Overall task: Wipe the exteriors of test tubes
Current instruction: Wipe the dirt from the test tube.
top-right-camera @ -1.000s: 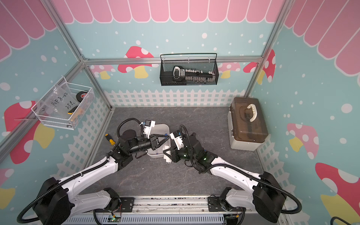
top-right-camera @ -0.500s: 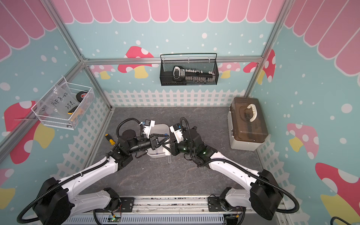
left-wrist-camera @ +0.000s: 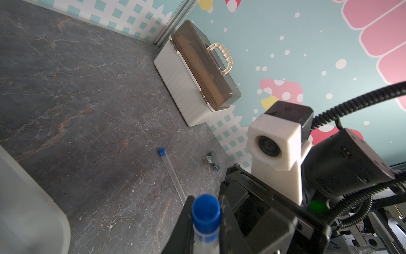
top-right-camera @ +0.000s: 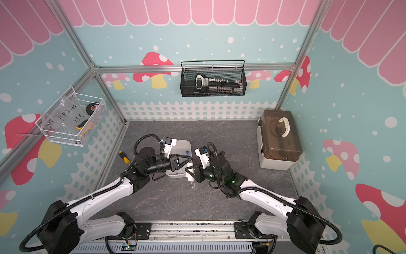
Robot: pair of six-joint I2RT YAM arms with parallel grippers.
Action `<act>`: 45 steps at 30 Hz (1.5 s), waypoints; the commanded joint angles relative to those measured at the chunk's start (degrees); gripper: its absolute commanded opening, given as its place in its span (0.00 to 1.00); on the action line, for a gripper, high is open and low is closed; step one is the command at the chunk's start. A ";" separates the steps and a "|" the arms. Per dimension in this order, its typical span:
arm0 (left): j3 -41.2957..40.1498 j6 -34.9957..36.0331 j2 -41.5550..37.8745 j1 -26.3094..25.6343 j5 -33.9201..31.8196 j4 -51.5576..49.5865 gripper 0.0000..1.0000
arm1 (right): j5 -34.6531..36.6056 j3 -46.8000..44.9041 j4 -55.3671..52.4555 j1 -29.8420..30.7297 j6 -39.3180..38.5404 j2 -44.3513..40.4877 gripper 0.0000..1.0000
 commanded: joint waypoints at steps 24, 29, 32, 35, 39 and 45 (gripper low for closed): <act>-1.45 0.44 -1.00 2.76 -3.90 0.26 0.18 | 1.33 4.25 0.18 1.76 -2.13 3.04 0.20; -1.69 0.35 -1.45 2.73 -3.90 0.05 0.18 | -1.68 9.65 0.09 -2.00 -4.09 6.00 0.20; -1.45 0.40 -1.43 2.71 -3.80 -0.29 0.18 | -3.18 11.96 0.01 -3.26 -4.83 6.90 0.20; -1.36 0.27 -1.24 2.72 -3.81 0.01 0.18 | -4.03 13.37 -0.35 -3.89 -5.37 7.95 0.20; -1.10 0.08 -0.97 2.74 -4.02 0.26 0.18 | -6.33 12.78 0.25 -3.77 -4.17 8.97 0.20; -0.59 0.08 -0.62 2.71 -4.47 0.53 0.18 | -6.38 6.88 0.53 -1.52 -2.04 6.99 0.20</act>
